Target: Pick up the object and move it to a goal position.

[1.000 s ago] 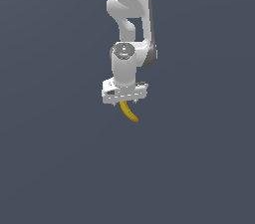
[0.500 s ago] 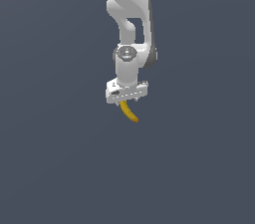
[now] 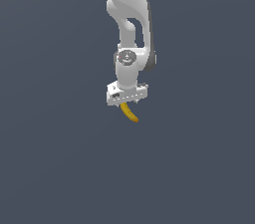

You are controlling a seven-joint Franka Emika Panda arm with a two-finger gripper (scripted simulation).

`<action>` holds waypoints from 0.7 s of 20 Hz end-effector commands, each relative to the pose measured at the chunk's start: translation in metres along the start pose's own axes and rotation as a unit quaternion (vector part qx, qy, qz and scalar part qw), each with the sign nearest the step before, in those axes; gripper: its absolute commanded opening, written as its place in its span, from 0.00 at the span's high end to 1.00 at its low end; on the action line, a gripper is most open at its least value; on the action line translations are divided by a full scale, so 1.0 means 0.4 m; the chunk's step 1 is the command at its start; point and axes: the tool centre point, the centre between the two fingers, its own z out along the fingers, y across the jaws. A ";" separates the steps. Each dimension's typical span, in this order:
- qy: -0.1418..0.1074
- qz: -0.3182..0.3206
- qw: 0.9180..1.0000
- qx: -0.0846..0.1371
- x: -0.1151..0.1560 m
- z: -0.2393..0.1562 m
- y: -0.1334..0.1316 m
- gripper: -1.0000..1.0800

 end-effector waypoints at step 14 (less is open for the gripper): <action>0.000 -0.001 1.000 0.000 -0.002 0.085 -0.001 1.00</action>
